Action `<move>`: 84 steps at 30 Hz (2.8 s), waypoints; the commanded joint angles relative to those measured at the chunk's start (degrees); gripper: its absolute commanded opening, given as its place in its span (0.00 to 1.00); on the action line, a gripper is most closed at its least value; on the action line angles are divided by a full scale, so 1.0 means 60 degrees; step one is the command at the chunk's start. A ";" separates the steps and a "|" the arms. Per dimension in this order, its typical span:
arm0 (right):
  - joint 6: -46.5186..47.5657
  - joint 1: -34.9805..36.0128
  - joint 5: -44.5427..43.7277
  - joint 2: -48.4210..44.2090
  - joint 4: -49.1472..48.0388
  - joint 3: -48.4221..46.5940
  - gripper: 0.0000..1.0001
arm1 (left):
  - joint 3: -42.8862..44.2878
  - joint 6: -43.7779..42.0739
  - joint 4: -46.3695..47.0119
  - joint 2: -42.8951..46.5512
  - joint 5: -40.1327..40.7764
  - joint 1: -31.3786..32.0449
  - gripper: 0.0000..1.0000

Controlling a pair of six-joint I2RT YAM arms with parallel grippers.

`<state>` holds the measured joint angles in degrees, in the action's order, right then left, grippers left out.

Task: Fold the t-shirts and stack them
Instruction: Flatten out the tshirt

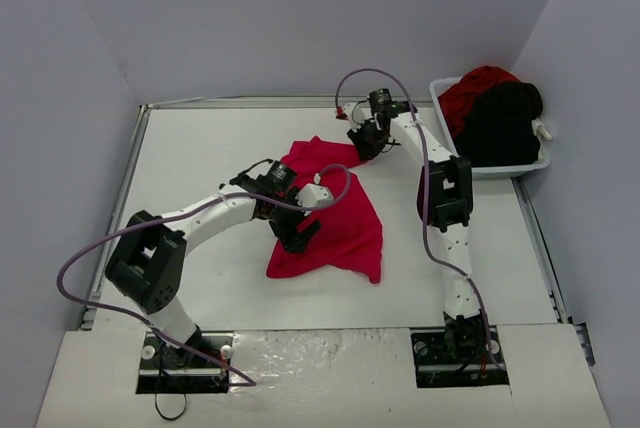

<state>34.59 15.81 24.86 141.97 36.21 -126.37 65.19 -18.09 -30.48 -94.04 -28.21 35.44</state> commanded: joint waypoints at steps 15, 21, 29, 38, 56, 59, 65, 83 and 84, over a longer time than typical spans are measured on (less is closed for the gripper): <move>0.0241 -0.0379 -0.0086 -0.1381 0.0279 0.0831 0.00 | 0.1645 -0.0427 -0.0926 -0.1189 0.0832 0.0319 0.02; -0.0052 -0.0847 -0.0276 -0.1981 0.0279 0.0481 0.00 | 0.2230 -0.0779 -0.1467 -0.0178 0.1594 -0.0660 0.02; -0.0476 -0.1814 -0.0700 -0.4075 0.0250 -0.0193 0.00 | 0.4234 -0.1234 -0.1689 0.1140 0.3219 -0.3999 0.02; -0.0594 -0.2591 -0.1068 -0.6288 0.0206 0.0420 0.00 | 0.4443 -0.0443 -0.0999 0.2372 0.3706 -0.5848 0.02; -0.0506 -0.3368 -0.0862 -0.7783 0.0177 0.1739 0.00 | 0.3974 -0.0647 -0.2140 0.3661 0.1759 -0.5848 0.03; -0.0520 -0.3368 -0.0862 -0.7536 0.0074 0.1959 0.00 | 0.3916 -0.1130 -0.2828 0.4027 0.0428 -0.5848 0.02; -0.0725 -0.3354 -0.1052 -0.6278 -0.0116 0.1448 0.00 | 0.4354 -0.2039 -0.5084 0.4438 -0.3163 -0.5045 0.02; -0.1209 -0.2256 -0.2151 -0.4283 -0.0600 0.0875 0.00 | 0.5716 0.0450 -0.2027 0.1365 -0.1994 0.1123 0.02; -0.1209 -0.2168 -0.2239 -0.4224 -0.0600 0.0875 0.00 | 0.5877 0.0596 -0.1633 0.0738 -0.1979 0.1414 0.02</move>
<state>28.12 0.49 14.15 115.63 34.44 -121.38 95.79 -17.28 -47.79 -86.54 -42.22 40.86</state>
